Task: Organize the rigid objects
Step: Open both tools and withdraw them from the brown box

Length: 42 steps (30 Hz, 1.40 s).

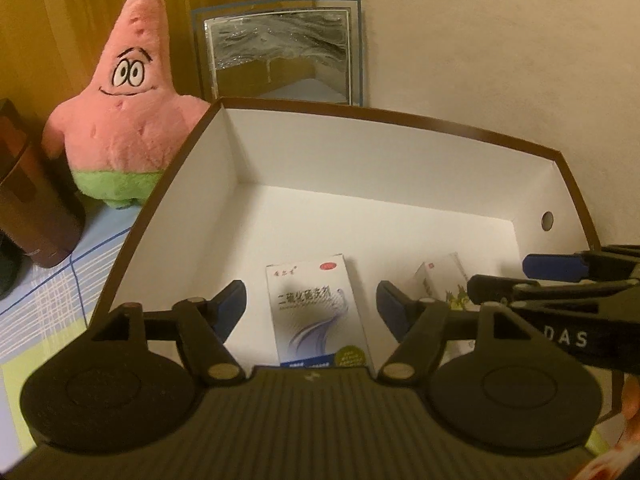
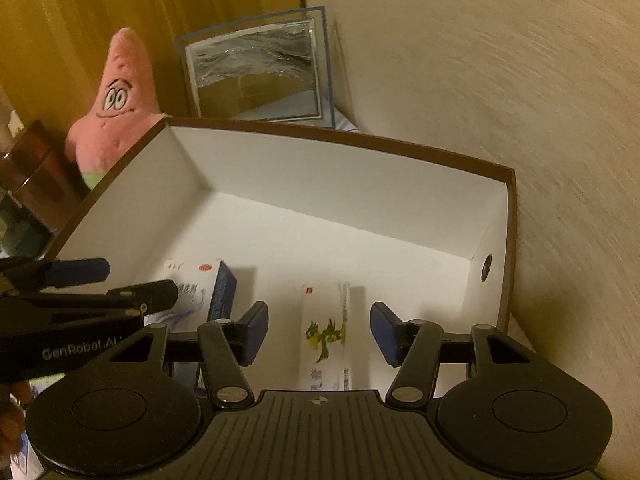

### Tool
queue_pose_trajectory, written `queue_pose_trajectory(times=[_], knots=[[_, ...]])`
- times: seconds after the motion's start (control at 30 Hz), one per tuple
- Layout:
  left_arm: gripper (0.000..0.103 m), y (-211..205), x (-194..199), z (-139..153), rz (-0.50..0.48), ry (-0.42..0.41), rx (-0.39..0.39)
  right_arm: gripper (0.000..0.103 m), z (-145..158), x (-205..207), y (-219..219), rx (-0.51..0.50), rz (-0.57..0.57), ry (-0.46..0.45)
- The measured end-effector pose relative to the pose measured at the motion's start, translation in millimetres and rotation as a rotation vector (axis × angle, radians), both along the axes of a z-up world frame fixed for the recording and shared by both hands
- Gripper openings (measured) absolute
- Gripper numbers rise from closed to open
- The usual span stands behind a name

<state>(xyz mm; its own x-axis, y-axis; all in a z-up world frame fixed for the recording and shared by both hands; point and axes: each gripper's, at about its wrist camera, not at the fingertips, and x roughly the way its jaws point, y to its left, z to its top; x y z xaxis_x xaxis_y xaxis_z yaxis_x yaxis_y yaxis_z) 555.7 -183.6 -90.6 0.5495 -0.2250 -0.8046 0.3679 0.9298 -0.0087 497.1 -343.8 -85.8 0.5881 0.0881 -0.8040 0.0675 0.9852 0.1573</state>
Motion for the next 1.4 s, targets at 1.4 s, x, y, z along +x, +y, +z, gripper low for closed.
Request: queue_pose_trajectory(times=[1.4], knots=[[0.07,25.7,-186.3,89.8,0.175,-0.127,-0.069,0.058,72.1,-154.4,-8.7,0.126,0.255,-0.178]])
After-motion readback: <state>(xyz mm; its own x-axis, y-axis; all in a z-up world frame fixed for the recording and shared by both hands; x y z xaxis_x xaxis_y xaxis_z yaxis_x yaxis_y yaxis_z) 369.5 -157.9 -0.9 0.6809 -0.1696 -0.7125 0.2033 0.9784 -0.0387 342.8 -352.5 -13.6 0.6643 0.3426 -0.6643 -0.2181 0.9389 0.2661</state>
